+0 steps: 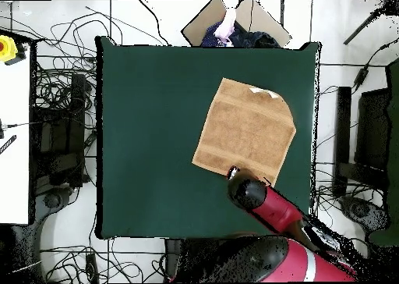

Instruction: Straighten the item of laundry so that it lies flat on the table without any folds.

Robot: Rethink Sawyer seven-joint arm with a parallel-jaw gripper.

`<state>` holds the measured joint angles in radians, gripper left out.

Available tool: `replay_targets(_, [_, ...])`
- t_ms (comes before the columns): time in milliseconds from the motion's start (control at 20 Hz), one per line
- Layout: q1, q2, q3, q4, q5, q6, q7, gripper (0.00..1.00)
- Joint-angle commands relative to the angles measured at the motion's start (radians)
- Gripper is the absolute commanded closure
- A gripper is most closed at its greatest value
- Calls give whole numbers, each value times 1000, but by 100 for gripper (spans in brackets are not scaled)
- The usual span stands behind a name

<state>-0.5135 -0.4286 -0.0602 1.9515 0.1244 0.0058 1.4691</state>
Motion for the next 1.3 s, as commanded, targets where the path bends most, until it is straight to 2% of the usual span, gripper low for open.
replay_targets(50, [-13,24,56,-102,-9,-71,181,0])
replay_targets(300, [-9,27,49,-108,-17,-83,175,0])
replay_targets(350, [-10,27,50,-109,-21,-84,173,100])
replay_targets(850, [-7,29,49,-114,15,-101,208,100])
replay_targets(1150, [6,7,48,-70,13,-93,220,100])
replay_targets(1300, [14,-9,28,-69,-8,-128,213,100])
